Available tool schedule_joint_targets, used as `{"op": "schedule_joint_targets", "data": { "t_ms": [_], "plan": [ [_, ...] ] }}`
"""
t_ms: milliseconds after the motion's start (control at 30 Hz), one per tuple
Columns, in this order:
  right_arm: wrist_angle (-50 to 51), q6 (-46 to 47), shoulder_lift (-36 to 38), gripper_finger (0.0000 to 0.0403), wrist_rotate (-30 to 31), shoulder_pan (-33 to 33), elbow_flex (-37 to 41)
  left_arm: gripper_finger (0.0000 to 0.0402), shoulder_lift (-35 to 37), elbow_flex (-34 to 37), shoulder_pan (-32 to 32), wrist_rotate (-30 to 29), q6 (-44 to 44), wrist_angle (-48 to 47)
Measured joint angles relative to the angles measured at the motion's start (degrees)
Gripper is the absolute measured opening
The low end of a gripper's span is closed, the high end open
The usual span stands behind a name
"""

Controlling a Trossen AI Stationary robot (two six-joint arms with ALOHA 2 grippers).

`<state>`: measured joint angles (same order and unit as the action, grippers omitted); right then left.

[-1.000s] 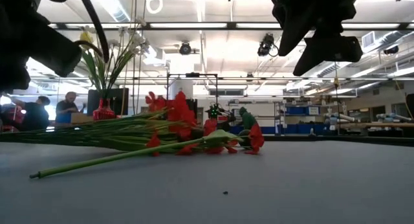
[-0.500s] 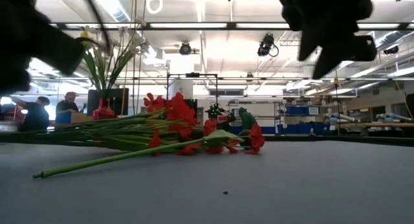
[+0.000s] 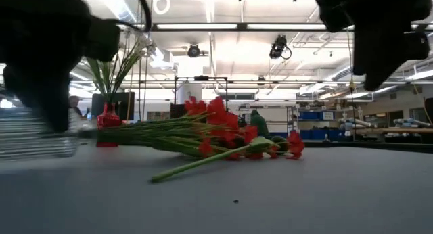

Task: Sort flowers into vase by color
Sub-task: Put the black flower into the transparent vase

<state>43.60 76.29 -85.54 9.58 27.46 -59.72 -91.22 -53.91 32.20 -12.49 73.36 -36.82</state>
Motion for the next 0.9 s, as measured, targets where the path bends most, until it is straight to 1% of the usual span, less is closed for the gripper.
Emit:
{"op": "schedule_joint_targets", "data": {
  "t_ms": [133, 300, 467, 533, 667, 800, 900],
  "plan": [
    [1.58, 2.8, 0.0, 0.02, 1.34, 2.26, 0.0, 0.0224, 0.06, -0.11, 1.18, -5.25, 0.14, 2.89],
    [3.4, 6.31, 0.0, 0.02, 2.96, 4.08, 0.0, 0.0224, 0.09, -0.13, 2.72, -7.43, 0.08, 2.73],
    [3.67, 9.01, 0.0, 0.02, 5.89, 4.33, 0.0, 0.0224, 1.83, -0.13, 6.21, -15.13, -0.66, 2.62],
    [3.75, 10.29, 0.0, 0.02, 6.18, 4.33, 0.0, 0.0224, 3.27, -0.13, 7.89, -19.1, -0.64, 2.6],
    [4.04, 10.58, 0.0, 0.02, 7.12, 4.35, 0.0, 0.0223, 6.2, -0.2, 11.68, -30.3, 0.32, 2.37],
    [4.46, 12.43, 0.0, 0.02, 7.94, 4.35, 0.0, 0.0223, 6.92, -0.2, 15.62, -39.47, 0.14, 2.31],
    [5.32, 15.49, 0.0, 0.02, 7.94, 4.63, 0.0, 0.0223, 6.88, 0.51, 19.34, -47.15, 2.89, 2.4]
  ]
}}
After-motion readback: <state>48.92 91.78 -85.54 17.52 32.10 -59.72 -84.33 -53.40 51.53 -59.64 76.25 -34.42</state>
